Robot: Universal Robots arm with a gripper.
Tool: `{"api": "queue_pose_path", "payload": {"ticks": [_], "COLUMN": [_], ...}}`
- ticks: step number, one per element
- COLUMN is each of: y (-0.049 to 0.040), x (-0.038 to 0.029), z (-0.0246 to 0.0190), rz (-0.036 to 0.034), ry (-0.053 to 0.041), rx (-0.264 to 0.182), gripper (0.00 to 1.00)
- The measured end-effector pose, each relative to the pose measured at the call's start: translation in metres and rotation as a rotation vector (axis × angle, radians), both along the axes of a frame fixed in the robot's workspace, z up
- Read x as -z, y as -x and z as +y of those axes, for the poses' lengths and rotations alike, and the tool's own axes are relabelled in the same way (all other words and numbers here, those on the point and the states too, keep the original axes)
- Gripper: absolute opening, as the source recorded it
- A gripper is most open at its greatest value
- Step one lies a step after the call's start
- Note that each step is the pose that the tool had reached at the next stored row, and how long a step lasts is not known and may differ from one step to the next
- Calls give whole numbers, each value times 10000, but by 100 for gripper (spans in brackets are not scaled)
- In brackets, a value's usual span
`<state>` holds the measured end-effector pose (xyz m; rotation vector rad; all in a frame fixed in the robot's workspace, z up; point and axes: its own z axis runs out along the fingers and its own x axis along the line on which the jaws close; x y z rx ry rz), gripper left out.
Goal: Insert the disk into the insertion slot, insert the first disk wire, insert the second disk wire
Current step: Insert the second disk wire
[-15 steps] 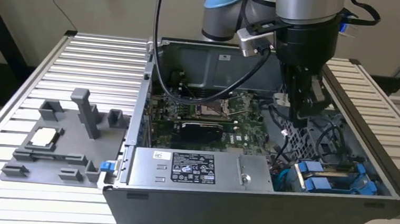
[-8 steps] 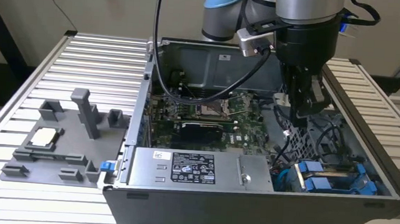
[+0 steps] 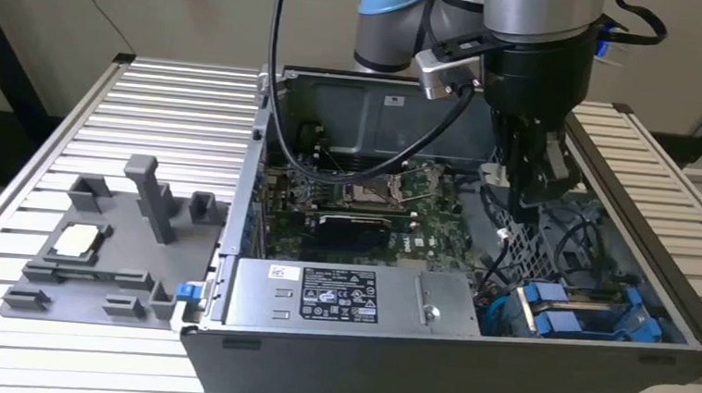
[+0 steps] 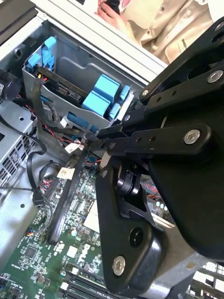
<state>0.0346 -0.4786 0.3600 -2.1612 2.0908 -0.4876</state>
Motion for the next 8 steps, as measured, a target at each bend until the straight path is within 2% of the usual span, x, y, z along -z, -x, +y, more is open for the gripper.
{"api": "queue_pose_path", "payload": {"ticks": [5, 6, 7, 8], "y": [1, 2, 1, 1], "x": [2, 1, 1, 1], "z": [4, 10, 18, 27], "rz": [-2, 0, 0, -1], "ry": [16, 86, 175, 227], "rx": [0, 2, 1, 0], "gripper": [20, 20, 26, 26]}}
